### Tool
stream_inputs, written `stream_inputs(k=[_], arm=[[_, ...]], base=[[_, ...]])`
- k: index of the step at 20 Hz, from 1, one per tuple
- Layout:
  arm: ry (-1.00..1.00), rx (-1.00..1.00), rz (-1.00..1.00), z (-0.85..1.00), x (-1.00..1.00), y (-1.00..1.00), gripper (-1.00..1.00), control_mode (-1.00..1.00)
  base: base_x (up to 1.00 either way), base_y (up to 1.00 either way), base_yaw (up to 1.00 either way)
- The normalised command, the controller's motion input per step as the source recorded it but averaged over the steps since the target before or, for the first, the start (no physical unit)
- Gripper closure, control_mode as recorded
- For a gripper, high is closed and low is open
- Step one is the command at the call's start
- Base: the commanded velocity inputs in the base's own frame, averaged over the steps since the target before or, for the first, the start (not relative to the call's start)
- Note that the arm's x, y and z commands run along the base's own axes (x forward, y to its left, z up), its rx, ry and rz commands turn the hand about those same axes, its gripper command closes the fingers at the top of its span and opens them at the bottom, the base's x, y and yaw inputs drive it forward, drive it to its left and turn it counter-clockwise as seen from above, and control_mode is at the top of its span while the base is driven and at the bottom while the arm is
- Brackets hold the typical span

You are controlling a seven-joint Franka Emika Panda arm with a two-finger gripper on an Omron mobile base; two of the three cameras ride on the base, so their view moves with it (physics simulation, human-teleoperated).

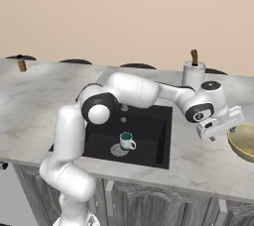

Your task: Pick the mug and place it in the sink. Pick the bowl and place it in the open cabinet and then close the cabinet.

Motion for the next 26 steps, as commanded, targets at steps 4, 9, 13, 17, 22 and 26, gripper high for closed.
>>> stream_inputs(k=[4, 9, 13, 17, 22, 26], arm=[[0.0, 0.01, 0.0, -0.12, 0.07, -0.28, -1.0, -1.0], [0.0, 0.05, 0.0, -0.09, 0.07, -0.3, -1.0, -1.0], [0.0, 0.08, 0.0, -0.12, 0.02, -0.21, -1.0, -1.0], [0.0, 0.09, 0.0, -0.14, 0.0, -0.16, -1.0, -1.0], [0.0, 0.08, 0.0, -0.16, 0.03, -0.2, -1.0, -1.0], [0.0, 0.03, 0.0, -0.21, 0.16, -0.04, -1.0, -1.0]], base=[[0.0, 0.0, 0.0], [0.0, 0.0, 0.0], [0.0, 0.0, 0.0], [0.0, 0.0, 0.0], [0.0, 0.0, 0.0], [0.0, 0.0, 0.0]])
